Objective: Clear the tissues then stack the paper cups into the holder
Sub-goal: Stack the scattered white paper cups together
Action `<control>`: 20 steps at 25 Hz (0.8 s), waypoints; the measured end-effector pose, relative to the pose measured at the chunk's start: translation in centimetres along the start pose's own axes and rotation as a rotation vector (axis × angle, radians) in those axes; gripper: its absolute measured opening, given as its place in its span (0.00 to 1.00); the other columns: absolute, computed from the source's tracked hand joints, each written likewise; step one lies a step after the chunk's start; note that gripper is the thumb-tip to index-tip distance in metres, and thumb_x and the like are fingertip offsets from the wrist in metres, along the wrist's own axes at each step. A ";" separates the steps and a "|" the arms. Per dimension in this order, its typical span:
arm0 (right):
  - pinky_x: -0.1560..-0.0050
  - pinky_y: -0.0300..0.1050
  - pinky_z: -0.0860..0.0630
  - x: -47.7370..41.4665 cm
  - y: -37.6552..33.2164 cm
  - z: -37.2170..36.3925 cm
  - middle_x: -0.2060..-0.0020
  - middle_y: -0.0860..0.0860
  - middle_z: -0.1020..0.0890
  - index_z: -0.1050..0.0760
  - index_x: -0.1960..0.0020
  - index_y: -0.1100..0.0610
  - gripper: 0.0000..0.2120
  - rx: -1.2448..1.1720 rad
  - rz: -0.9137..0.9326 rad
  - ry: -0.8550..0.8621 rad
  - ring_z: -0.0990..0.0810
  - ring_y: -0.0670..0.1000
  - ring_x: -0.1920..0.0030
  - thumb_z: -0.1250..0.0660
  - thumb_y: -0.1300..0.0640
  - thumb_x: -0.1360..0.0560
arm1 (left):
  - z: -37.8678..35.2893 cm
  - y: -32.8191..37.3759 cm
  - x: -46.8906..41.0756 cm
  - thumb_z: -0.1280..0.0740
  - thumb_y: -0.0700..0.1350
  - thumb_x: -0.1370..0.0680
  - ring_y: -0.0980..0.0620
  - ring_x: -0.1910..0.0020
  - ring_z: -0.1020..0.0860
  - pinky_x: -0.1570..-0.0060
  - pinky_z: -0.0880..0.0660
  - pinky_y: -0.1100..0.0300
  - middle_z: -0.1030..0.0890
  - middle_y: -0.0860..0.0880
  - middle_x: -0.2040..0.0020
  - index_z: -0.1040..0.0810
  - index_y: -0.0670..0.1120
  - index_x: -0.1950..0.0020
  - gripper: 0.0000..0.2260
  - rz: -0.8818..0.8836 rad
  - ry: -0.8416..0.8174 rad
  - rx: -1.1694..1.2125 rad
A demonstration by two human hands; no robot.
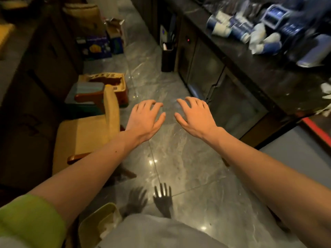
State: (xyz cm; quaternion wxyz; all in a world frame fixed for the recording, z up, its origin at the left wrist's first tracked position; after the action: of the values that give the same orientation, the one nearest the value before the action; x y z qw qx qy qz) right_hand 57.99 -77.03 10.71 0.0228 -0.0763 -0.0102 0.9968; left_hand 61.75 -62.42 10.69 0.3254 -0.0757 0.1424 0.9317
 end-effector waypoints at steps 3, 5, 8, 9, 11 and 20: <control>0.30 0.57 0.39 -2.9 4.8 2.2 0.29 0.58 0.31 0.37 0.25 0.53 0.27 0.002 -0.059 0.054 0.34 0.59 0.29 0.44 0.41 0.20 | 0.4 2.3 -5.7 0.42 0.55 0.18 0.45 0.32 0.28 0.33 0.34 0.49 0.26 0.44 0.33 0.27 0.47 0.30 0.20 -0.042 0.026 -0.003; 0.30 0.57 0.40 -5.3 7.5 3.1 0.29 0.58 0.32 0.38 0.25 0.53 0.27 -0.003 -0.089 0.081 0.35 0.60 0.28 0.45 0.42 0.19 | 0.6 3.1 -9.8 0.42 0.55 0.18 0.44 0.32 0.28 0.33 0.34 0.49 0.26 0.44 0.33 0.28 0.47 0.30 0.20 -0.072 0.054 0.005; 0.30 0.57 0.39 -9.1 11.0 3.8 0.29 0.59 0.31 0.37 0.25 0.54 0.27 0.002 -0.126 0.130 0.34 0.60 0.29 0.44 0.42 0.19 | 0.0 3.3 -15.6 0.41 0.55 0.18 0.44 0.32 0.29 0.33 0.34 0.50 0.26 0.44 0.33 0.28 0.47 0.30 0.20 -0.106 0.079 0.028; 0.30 0.57 0.39 -10.9 12.2 3.8 0.29 0.58 0.31 0.36 0.25 0.54 0.27 0.012 -0.135 0.136 0.33 0.60 0.29 0.44 0.42 0.19 | -0.4 3.2 -18.0 0.41 0.54 0.18 0.44 0.32 0.29 0.33 0.34 0.50 0.26 0.43 0.33 0.28 0.46 0.30 0.20 -0.118 0.083 0.041; 0.30 0.57 0.39 -14.6 14.3 3.5 0.29 0.58 0.31 0.37 0.25 0.53 0.27 0.027 -0.156 0.140 0.34 0.60 0.29 0.44 0.42 0.19 | -1.2 2.7 -22.4 0.41 0.54 0.17 0.44 0.31 0.29 0.33 0.35 0.49 0.26 0.43 0.33 0.28 0.46 0.29 0.20 -0.139 0.093 0.064; 0.29 0.57 0.38 -33.4 24.0 1.1 0.29 0.59 0.31 0.37 0.24 0.54 0.27 -0.015 -0.295 0.100 0.35 0.59 0.28 0.45 0.42 0.19 | -5.4 -2.8 -44.3 0.42 0.54 0.17 0.43 0.33 0.29 0.34 0.33 0.48 0.25 0.43 0.34 0.27 0.46 0.30 0.19 -0.164 0.057 0.198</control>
State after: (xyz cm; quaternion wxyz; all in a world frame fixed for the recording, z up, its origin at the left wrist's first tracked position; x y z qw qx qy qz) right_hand 89.77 -102.55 16.33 0.1686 -0.1236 -0.0274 0.9775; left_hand 98.17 -87.94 15.32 0.4020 -0.0810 0.2365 0.8808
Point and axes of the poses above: each hand's wrist, its own x-axis away from the middle knuckle, its own z-axis out of the back of the hand, y = z × x, the point moved 9 cm from there along -x, towards the middle knuckle
